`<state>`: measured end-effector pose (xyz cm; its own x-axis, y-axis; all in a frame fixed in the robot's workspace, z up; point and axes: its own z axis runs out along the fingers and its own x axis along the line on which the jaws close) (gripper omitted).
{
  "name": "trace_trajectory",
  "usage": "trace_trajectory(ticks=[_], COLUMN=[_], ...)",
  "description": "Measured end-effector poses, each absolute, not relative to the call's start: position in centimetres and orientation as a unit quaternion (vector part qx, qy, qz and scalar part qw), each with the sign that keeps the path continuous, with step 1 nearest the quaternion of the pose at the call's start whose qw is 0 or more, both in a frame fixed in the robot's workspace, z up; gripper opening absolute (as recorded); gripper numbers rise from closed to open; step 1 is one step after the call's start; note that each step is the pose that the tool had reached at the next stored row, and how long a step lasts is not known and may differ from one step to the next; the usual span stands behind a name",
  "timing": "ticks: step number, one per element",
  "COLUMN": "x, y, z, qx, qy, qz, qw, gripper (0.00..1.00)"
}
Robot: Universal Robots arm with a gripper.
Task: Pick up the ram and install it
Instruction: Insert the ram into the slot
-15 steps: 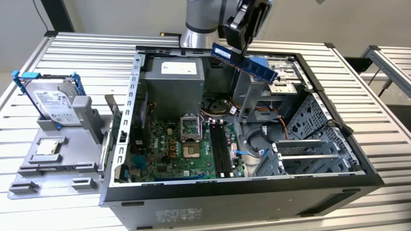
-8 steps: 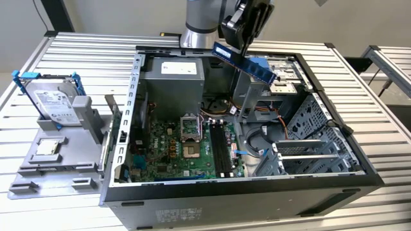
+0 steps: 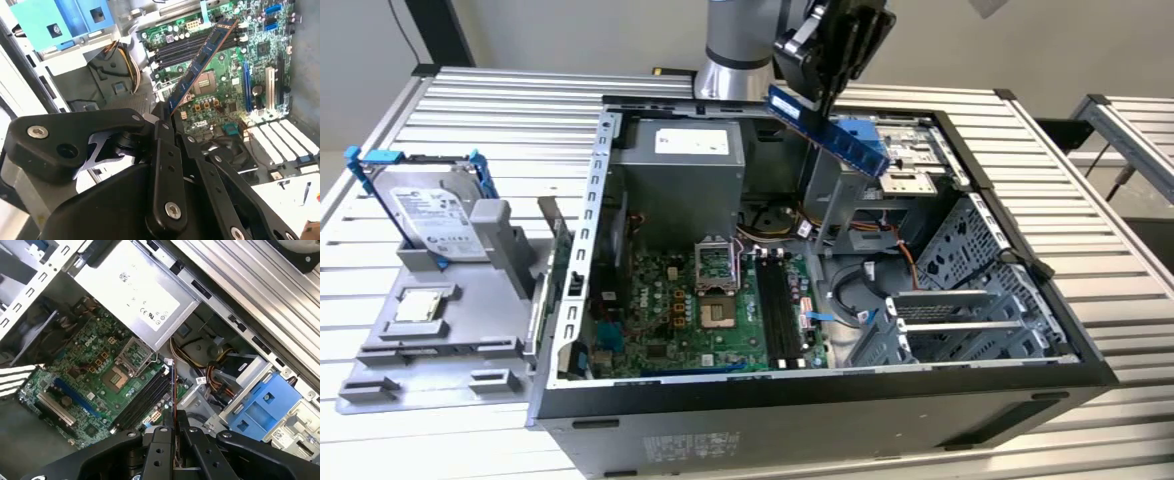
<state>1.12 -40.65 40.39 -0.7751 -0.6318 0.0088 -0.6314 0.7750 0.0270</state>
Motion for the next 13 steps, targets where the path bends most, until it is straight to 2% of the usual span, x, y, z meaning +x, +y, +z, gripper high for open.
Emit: trace_trajectory(ticks=[13], x=[1.12], y=[-40.65], z=[40.38], qx=[0.258], qy=[-0.966], qz=[-0.012], qw=[0.008], gripper=[0.00])
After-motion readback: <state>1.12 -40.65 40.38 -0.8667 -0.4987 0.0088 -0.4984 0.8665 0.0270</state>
